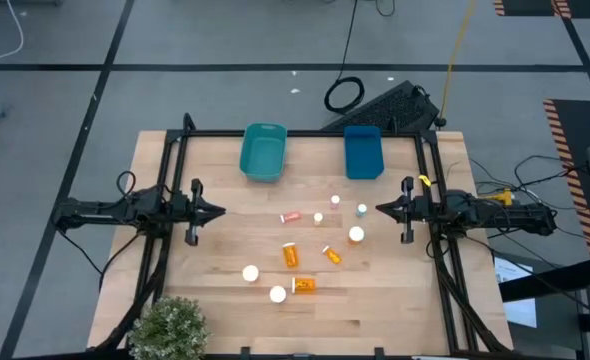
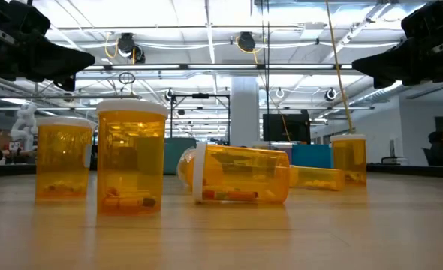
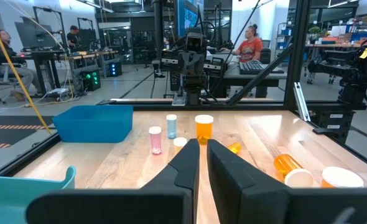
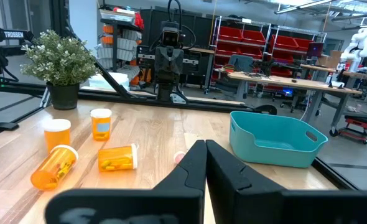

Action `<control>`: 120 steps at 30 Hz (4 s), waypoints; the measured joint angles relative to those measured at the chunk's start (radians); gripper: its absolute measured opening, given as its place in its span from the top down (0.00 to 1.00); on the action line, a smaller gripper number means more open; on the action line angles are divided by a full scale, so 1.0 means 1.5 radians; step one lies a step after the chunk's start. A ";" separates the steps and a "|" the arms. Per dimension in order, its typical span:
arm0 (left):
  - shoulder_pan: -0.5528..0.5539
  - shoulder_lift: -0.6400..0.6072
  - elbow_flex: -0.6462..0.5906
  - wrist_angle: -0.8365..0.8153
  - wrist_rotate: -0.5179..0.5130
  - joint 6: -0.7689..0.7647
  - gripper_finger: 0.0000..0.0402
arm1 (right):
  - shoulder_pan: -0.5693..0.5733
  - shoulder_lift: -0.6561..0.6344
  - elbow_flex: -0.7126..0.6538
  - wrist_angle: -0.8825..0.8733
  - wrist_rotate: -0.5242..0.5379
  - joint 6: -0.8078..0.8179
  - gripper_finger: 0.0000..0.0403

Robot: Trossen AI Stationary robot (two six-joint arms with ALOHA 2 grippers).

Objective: Pick and place medicine bottles into bin by pill shape (circle, oval)

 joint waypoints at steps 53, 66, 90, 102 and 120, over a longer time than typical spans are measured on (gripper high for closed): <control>0.000 0.000 0.000 0.010 -0.014 0.000 0.91 | 0.000 0.418 0.670 -0.395 0.002 0.118 1.00; 0.000 0.000 0.000 0.008 -0.015 -0.064 0.91 | 0.000 0.533 0.811 -0.515 0.002 0.155 1.00; 0.000 0.333 0.622 -0.344 -0.035 -0.052 0.91 | 0.000 0.543 0.811 -0.526 0.002 0.158 1.00; -0.007 0.549 0.847 -0.563 -0.032 -0.083 0.91 | 0.000 0.561 0.811 -0.516 0.002 0.192 1.00; -0.123 0.664 0.591 -0.243 -0.134 -0.107 0.91 | 0.023 0.615 0.666 -0.516 0.025 0.301 0.98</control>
